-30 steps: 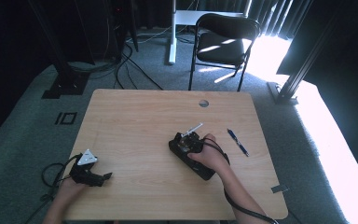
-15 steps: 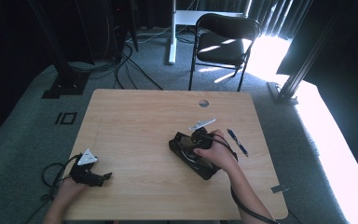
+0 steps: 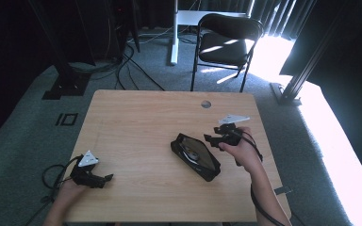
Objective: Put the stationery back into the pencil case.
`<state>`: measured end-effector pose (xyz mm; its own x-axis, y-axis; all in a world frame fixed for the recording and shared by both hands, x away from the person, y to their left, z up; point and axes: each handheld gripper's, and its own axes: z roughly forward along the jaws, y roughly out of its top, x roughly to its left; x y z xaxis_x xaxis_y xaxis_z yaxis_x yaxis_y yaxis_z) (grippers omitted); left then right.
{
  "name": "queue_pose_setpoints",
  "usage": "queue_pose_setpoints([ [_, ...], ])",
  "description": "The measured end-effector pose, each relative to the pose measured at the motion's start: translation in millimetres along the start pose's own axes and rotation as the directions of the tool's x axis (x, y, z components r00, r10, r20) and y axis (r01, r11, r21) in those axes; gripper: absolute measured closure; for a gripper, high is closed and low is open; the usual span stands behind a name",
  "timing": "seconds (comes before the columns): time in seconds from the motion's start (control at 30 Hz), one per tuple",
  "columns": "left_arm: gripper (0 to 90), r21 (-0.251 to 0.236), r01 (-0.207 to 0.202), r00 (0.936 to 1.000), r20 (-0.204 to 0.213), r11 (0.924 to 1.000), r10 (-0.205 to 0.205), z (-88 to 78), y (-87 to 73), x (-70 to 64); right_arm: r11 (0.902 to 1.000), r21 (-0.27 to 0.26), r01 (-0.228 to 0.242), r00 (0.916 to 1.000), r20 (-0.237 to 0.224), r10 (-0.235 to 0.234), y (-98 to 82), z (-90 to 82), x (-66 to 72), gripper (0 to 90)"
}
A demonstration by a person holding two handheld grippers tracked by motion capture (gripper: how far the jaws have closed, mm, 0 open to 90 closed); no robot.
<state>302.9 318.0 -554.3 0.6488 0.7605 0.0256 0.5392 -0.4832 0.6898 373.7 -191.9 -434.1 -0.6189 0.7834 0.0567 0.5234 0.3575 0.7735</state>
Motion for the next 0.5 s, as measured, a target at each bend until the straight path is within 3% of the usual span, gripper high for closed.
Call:
queue_pose_setpoints([
  [0.23, 1.5, 0.0, 0.0, 1.0, 0.0, 1.0, 0.0, 0.0, 0.0, 0.0, 0.9988, -0.01, -0.049, 0.9944, 0.093, 0.049, -16.9, -6.6, -28.7, 44.6],
  [0.43, 1.6, 0.0, 0.0, 1.0, 0.0, 1.0, 0.0, 0.0, 0.0, 0.0, 0.9975, -0.001, -0.071, 0.978, 0.197, 0.07, -36.2, -5.2, -56.8, 45.6],
  [0.47, 1.6, 0.0, 0.0, 1.0, 0.0, 1.0, 0.0, 0.0, 0.0, 0.0, 0.9963, 0.001, -0.086, 0.9725, 0.217, 0.084, -44.0, -2.8, -66.5, 46.8],
  [0.5, 1.6, 0.0, 0.0, 1.0, 0.0, 1.0, 0.0, 0.0, 0.0, 0.0, 0.9963, 0.001, -0.086, 0.9725, 0.217, 0.084, -44.0, -2.8, -66.5, 46.8],
])
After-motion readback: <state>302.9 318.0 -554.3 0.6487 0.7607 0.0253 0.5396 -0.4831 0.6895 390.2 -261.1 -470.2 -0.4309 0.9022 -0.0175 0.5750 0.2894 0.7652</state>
